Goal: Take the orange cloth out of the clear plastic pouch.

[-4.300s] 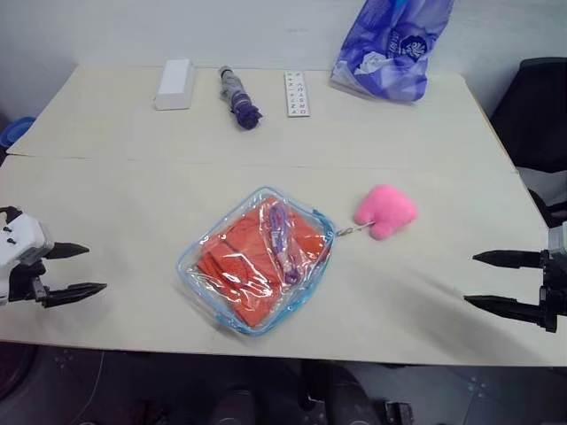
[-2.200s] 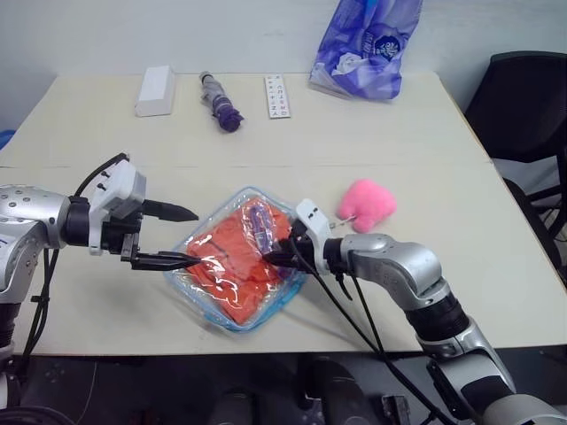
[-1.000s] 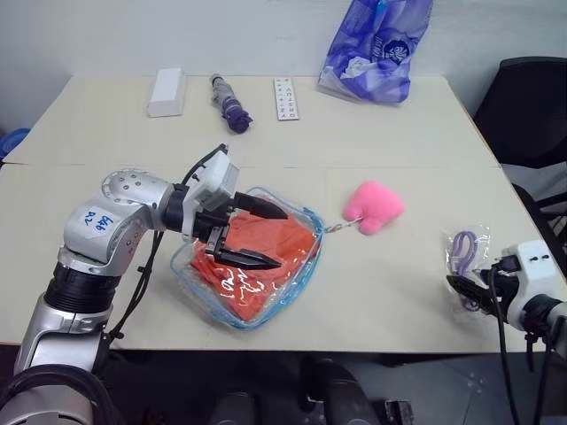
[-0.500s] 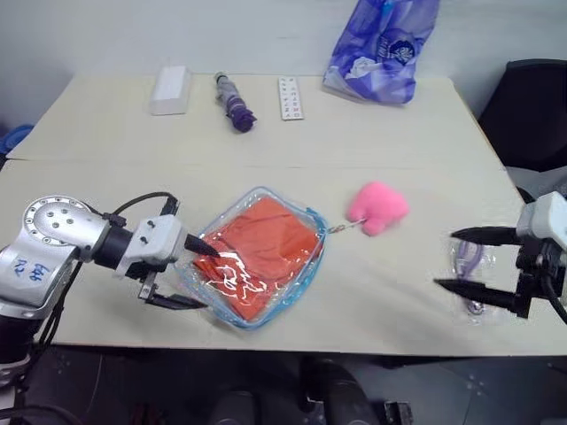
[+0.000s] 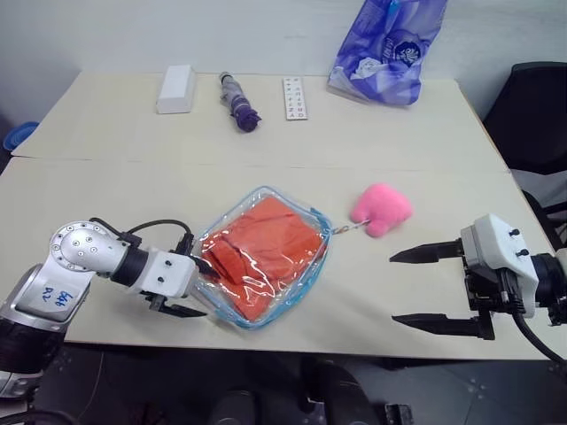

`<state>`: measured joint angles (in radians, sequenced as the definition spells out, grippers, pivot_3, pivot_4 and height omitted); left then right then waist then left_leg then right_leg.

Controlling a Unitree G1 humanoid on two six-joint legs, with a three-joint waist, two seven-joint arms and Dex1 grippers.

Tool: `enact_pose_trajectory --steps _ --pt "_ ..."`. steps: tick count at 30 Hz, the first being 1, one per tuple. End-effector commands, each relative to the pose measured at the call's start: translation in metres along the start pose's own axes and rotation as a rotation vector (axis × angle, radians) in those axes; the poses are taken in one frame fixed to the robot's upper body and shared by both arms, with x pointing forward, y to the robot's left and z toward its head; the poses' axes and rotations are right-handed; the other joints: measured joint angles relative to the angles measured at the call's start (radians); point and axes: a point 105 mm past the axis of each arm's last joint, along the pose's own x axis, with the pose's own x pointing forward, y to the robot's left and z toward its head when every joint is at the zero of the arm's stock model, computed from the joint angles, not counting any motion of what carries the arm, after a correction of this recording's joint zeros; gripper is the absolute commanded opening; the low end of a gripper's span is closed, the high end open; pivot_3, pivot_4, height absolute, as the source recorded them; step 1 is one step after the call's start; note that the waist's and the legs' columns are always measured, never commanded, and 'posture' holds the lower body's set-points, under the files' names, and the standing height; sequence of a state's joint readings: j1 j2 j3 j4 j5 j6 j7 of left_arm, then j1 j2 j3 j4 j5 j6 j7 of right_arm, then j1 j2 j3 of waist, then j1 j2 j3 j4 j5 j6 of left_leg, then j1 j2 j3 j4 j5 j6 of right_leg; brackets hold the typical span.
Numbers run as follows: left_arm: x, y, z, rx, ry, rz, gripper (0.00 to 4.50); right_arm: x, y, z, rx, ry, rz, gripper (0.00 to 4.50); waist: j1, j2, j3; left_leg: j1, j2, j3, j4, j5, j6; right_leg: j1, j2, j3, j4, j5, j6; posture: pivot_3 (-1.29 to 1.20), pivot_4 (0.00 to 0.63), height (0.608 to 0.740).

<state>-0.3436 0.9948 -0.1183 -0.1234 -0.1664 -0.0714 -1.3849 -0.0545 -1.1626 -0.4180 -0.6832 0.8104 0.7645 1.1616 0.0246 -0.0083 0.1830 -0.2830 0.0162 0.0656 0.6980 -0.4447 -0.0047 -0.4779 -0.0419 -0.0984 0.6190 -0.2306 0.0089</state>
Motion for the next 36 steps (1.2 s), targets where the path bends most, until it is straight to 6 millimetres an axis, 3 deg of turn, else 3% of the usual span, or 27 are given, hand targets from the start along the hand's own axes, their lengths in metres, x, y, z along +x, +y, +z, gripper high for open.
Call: enact_pose_trajectory --steps 1,4,7,10,14,18,22,25,28,31,36 --pt "0.0 0.002 -0.002 0.047 0.014 0.008 1.97 -0.001 0.002 0.004 -0.023 -0.005 -0.006 4.5 -0.001 0.0 0.0 0.0 0.0 0.0 0.0 0.0 0.0 0.0 0.0 0.0 0.0 0.0 0.0 0.0 0.15 0.74" --pt "-0.002 0.006 -0.012 0.063 0.052 0.011 1.05 -0.002 0.005 0.004 -0.02 -0.005 -0.006 4.5 0.0 0.0 0.0 0.0 0.0 0.0 0.0 0.0 0.0 0.0 0.0 0.0 0.001 0.0 0.0 0.0 0.15 0.74" --pt "-0.01 0.022 -0.033 0.105 0.152 0.056 0.13 -0.003 0.006 0.006 -0.011 -0.016 -0.011 4.5 0.0 0.0 0.0 0.001 0.0 0.0 0.0 0.0 0.0 0.0 0.0 0.0 0.001 0.0 0.0 0.0 0.15 0.74" --pt "-0.022 0.055 -0.048 0.135 0.215 0.163 0.05 -0.003 0.006 0.007 -0.002 -0.024 -0.018 4.5 0.001 -0.001 0.0 0.001 -0.001 0.0 0.001 0.0 0.0 0.001 0.0 -0.001 0.001 0.0 0.0 0.0 0.15 0.74" --pt "-0.031 0.097 -0.047 0.173 0.217 0.274 0.05 -0.001 0.008 0.007 0.003 -0.03 -0.022 4.5 0.003 -0.002 -0.001 0.0 -0.004 0.0 0.002 0.0 0.001 0.001 0.0 -0.005 0.003 0.001 0.001 0.0 0.15 0.74" --pt "-0.029 0.115 -0.045 0.223 0.218 0.31 0.05 0.001 0.008 0.008 0.003 -0.039 -0.026 4.5 0.0 -0.003 -0.001 -0.001 -0.005 0.002 0.002 0.0 0.002 0.0 -0.001 -0.009 0.002 0.001 0.001 0.0 0.15 0.74" --pt "-0.025 0.111 -0.04 0.219 0.152 0.276 0.05 0.002 0.007 0.009 0.002 -0.044 -0.028 4.5 -0.003 -0.004 0.0 0.0 -0.004 0.003 0.003 0.0 0.002 0.0 -0.001 -0.009 0.002 0.001 0.002 0.0 0.15 0.74" --pt "-0.028 0.1 -0.037 0.192 0.124 0.228 0.68 0.002 0.005 0.008 0.004 -0.047 -0.03 4.5 -0.003 -0.004 0.0 0.001 -0.004 0.002 0.004 0.0 0.002 0.0 -0.001 -0.009 0.003 0.001 0.002 0.0 0.15 0.74" --pt "-0.036 0.098 -0.034 0.18 0.128 0.255 1.61 0.003 0.005 0.008 0.007 -0.052 -0.032 4.5 -0.003 -0.004 0.0 0.001 -0.002 0.002 0.004 0.0 0.002 0.0 -0.001 -0.007 0.003 0.001 0.002 0.0 0.15 0.74" --pt "-0.044 0.092 -0.014 0.023 0.041 0.252 2.56 0.003 0.004 0.007 0.012 -0.053 -0.043 4.5 -0.001 -0.004 0.0 0.0 -0.002 0.002 0.005 0.0 0.002 0.0 -0.002 -0.007 0.003 0.001 0.002 0.0 0.15 0.74" --pt "-0.035 0.087 0.041 -0.203 -0.071 0.245 2.56 0.002 -0.001 0.007 0.02 -0.073 -0.095 4.5 0.003 -0.005 0.0 -0.001 -0.001 0.0 0.006 0.0 0.002 0.001 -0.003 -0.007 0.003 0.001 0.002 0.0 0.15 0.74"
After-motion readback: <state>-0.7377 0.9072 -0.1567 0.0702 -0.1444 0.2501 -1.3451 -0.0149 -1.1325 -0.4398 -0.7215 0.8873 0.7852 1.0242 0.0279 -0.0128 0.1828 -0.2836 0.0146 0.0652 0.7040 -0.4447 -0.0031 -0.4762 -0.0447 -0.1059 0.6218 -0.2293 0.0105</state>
